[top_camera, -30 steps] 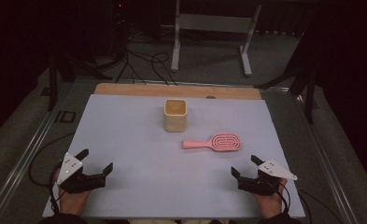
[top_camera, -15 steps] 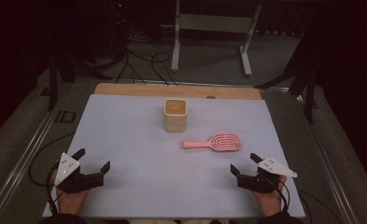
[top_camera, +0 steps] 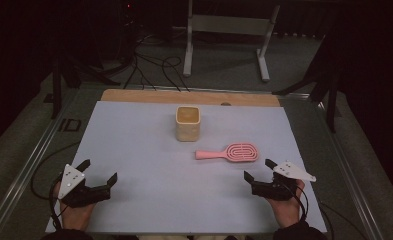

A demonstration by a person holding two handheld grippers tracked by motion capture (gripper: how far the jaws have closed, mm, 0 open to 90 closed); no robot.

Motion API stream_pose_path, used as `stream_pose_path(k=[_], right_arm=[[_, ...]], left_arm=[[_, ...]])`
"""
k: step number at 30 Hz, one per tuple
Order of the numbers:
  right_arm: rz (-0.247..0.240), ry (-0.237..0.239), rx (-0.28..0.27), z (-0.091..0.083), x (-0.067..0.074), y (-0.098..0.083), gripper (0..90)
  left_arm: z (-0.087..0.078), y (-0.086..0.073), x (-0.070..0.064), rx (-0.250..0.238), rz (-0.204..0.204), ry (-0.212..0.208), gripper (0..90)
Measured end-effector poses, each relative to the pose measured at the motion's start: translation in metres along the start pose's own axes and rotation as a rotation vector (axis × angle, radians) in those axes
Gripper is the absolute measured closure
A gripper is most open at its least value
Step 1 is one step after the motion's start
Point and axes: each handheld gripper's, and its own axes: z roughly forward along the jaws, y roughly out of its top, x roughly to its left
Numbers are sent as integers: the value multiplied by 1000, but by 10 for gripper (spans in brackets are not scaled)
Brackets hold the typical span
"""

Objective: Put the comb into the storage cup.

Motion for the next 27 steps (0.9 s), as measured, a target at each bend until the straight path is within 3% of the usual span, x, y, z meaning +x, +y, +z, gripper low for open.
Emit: stream_pose_path(k=[14, 27], right_arm=[[-18, 25, 41, 21, 8, 23, 86], [7, 28, 89, 40, 12, 44, 88]], left_arm=[[0, 0, -1, 0, 6, -3, 4], [1, -1, -1, 1, 6, 5, 4]])
